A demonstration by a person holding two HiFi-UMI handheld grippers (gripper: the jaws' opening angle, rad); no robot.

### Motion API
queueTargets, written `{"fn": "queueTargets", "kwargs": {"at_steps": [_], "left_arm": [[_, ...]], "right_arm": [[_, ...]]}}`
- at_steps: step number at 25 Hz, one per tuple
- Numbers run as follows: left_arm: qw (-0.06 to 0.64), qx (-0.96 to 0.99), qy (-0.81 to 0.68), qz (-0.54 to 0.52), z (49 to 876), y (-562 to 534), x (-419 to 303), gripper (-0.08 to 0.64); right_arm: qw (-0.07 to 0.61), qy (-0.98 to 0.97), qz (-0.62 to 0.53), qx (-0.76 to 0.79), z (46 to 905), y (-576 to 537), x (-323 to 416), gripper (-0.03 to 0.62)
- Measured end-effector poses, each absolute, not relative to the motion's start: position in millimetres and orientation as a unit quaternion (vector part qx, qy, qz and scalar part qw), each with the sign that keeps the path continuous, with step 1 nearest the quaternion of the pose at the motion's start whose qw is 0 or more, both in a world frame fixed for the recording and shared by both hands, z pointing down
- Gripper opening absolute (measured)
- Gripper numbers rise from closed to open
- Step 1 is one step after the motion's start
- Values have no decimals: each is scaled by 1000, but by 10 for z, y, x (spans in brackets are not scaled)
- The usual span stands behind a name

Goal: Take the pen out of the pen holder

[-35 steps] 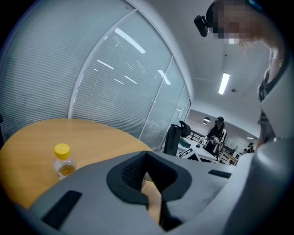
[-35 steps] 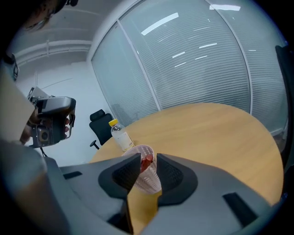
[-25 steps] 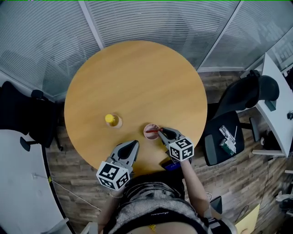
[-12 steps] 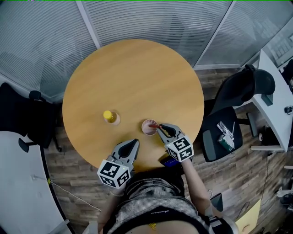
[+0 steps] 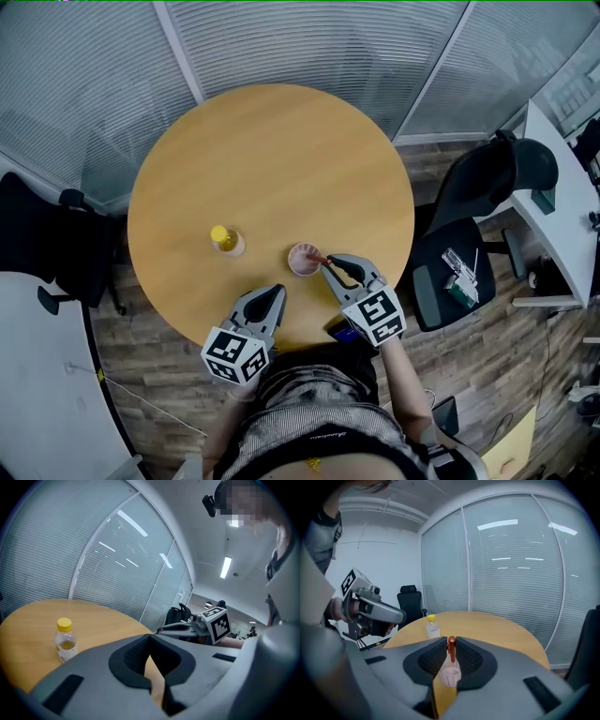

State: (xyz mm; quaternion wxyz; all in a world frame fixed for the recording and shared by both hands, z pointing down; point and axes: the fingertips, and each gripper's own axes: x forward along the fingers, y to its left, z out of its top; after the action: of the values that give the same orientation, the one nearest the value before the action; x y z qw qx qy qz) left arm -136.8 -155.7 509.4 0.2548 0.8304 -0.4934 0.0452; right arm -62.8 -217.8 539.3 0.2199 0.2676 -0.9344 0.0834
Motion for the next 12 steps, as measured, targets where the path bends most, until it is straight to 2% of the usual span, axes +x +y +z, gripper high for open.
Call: {"fn": "queueTargets", "kwargs": {"at_steps": [12], "left_arm": [[242,841,-482,32,4963,-1557,-1213,5]], "right_arm": [[189,-935,64,292,4671,-2008,-482,69]]}}
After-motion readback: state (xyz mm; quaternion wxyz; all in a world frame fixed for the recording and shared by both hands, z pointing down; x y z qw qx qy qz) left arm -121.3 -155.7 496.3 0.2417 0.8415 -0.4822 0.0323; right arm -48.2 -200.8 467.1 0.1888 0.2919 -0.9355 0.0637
